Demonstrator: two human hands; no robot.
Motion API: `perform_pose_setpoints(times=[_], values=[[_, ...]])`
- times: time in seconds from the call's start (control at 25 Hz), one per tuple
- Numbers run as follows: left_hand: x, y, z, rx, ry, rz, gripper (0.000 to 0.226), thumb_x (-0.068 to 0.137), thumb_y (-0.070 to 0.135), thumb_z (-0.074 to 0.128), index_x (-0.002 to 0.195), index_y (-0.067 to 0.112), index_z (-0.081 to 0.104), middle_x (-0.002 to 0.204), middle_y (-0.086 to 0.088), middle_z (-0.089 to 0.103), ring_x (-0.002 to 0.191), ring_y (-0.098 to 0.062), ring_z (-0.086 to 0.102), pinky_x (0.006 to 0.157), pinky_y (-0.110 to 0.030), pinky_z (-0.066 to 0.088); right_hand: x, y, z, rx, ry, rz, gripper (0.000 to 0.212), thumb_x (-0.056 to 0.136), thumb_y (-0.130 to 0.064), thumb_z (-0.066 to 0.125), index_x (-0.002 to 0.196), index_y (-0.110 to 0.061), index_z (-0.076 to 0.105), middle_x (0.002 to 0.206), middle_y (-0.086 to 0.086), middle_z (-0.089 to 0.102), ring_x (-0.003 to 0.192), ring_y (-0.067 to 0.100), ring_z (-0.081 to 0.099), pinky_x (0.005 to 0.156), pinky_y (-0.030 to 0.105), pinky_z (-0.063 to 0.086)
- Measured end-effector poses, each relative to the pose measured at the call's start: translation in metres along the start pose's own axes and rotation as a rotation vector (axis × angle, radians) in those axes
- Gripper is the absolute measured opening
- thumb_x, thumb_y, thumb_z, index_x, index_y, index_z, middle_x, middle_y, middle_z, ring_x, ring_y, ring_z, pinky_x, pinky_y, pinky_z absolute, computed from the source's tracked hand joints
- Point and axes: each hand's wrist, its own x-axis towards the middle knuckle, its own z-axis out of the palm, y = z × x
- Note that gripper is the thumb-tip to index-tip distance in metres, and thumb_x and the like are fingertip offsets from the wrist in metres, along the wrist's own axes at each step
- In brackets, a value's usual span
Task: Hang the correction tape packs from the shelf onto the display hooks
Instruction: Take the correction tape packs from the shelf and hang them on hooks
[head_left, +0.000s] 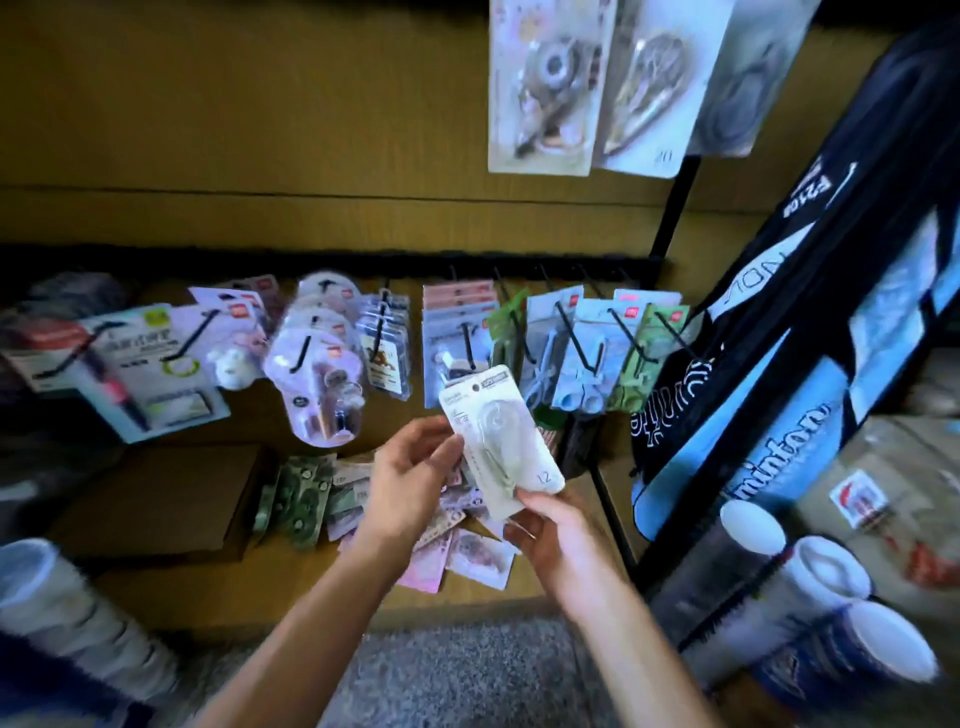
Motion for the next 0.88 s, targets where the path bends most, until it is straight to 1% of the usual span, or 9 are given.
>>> perform_pose_setpoints(times=[0.12, 0.2, 0.36, 0.44, 0.6, 0.68, 0.76, 0.84, 0.88], values=[[-0.011, 0.033, -0.006, 0.001, 0.017, 0.076, 0.007, 0.087, 0.009, 0.066, 0.094, 0.01, 0.069, 0.093, -0.013, 0.073, 0.076, -0.017, 0.065, 0.065, -0.025, 0.052, -0.043, -0.017, 0.019, -0.129, -0.12, -0.114, 0.046, 0.059, 0.002, 0.073, 0.105, -0.005, 0.07, 0.088, 0.014, 0.074, 0.067, 0.02, 0.069, 0.051, 0.023, 0.051], [-0.021, 0.047, -0.007, -0.015, 0.006, 0.098, 0.008, 0.086, 0.006, 0.067, 0.093, 0.008, 0.07, 0.092, -0.012, 0.074, 0.076, -0.015, 0.066, 0.061, -0.019, 0.051, -0.061, -0.021, 0.024, -0.237, -0.12, -0.201, 0.044, 0.063, -0.003, 0.074, 0.107, -0.01, 0.069, 0.089, 0.013, 0.075, 0.068, 0.02, 0.068, 0.052, 0.023, 0.05], [-0.044, 0.063, -0.004, -0.036, -0.04, 0.127, 0.008, 0.087, 0.003, 0.065, 0.087, 0.01, 0.07, 0.08, -0.002, 0.074, 0.064, -0.004, 0.063, 0.054, -0.012, 0.047, -0.079, -0.031, 0.026, -0.297, -0.092, -0.232, 0.033, 0.077, 0.005, 0.07, 0.105, -0.011, 0.069, 0.087, 0.013, 0.074, 0.065, 0.024, 0.062, 0.049, 0.026, 0.047], [-0.05, 0.069, -0.003, -0.051, -0.054, 0.129, 0.01, 0.087, 0.002, 0.064, 0.087, 0.01, 0.07, 0.078, -0.001, 0.074, 0.062, -0.002, 0.062, 0.053, -0.012, 0.047, -0.085, -0.037, 0.026, -0.311, -0.113, -0.241, 0.029, 0.074, -0.005, 0.072, 0.102, -0.012, 0.072, 0.091, 0.016, 0.075, 0.067, 0.027, 0.064, 0.05, 0.029, 0.048], [-0.055, 0.083, -0.003, -0.079, -0.046, 0.145, 0.009, 0.087, 0.003, 0.065, 0.087, 0.01, 0.071, 0.083, -0.009, 0.074, 0.063, -0.008, 0.064, 0.054, -0.015, 0.05, -0.084, -0.047, 0.026, -0.421, -0.067, -0.305, 0.049, 0.07, -0.035, 0.078, 0.115, -0.019, 0.068, 0.107, 0.007, 0.075, 0.097, 0.028, 0.07, 0.083, 0.042, 0.053], [-0.055, 0.093, 0.0, -0.1, -0.054, 0.149, 0.008, 0.088, 0.004, 0.064, 0.091, 0.007, 0.071, 0.087, -0.015, 0.073, 0.064, -0.012, 0.065, 0.054, -0.018, 0.051, -0.084, -0.055, 0.028, -0.45, -0.057, -0.358, 0.059, 0.064, -0.045, 0.08, 0.116, -0.02, 0.068, 0.108, 0.003, 0.075, 0.1, 0.024, 0.07, 0.086, 0.039, 0.051], [-0.055, 0.105, 0.007, -0.107, -0.082, 0.16, 0.01, 0.088, 0.003, 0.064, 0.089, 0.009, 0.071, 0.086, -0.011, 0.075, 0.068, -0.016, 0.069, 0.057, -0.024, 0.055, -0.087, -0.069, 0.032, -0.46, -0.077, -0.456, 0.042, 0.07, -0.042, 0.076, 0.107, -0.025, 0.072, 0.104, -0.003, 0.076, 0.097, 0.013, 0.07, 0.083, 0.031, 0.049], [-0.052, 0.117, 0.019, -0.084, -0.129, 0.185, 0.011, 0.087, 0.003, 0.064, 0.09, 0.01, 0.072, 0.087, -0.01, 0.076, 0.078, -0.025, 0.071, 0.07, -0.036, 0.06, -0.091, -0.085, 0.036, -0.507, -0.105, -0.554, 0.031, 0.077, -0.04, 0.073, 0.107, -0.032, 0.071, 0.107, -0.009, 0.075, 0.105, 0.005, 0.067, 0.091, 0.031, 0.046], [-0.05, 0.122, 0.025, -0.074, -0.152, 0.207, 0.011, 0.087, 0.003, 0.064, 0.091, 0.009, 0.072, 0.087, -0.009, 0.076, 0.079, -0.025, 0.072, 0.072, -0.036, 0.06, -0.09, -0.092, 0.038, -0.532, -0.096, -0.601, 0.03, 0.078, -0.04, 0.073, 0.107, -0.034, 0.07, 0.109, -0.009, 0.074, 0.109, 0.007, 0.065, 0.095, 0.033, 0.046]])
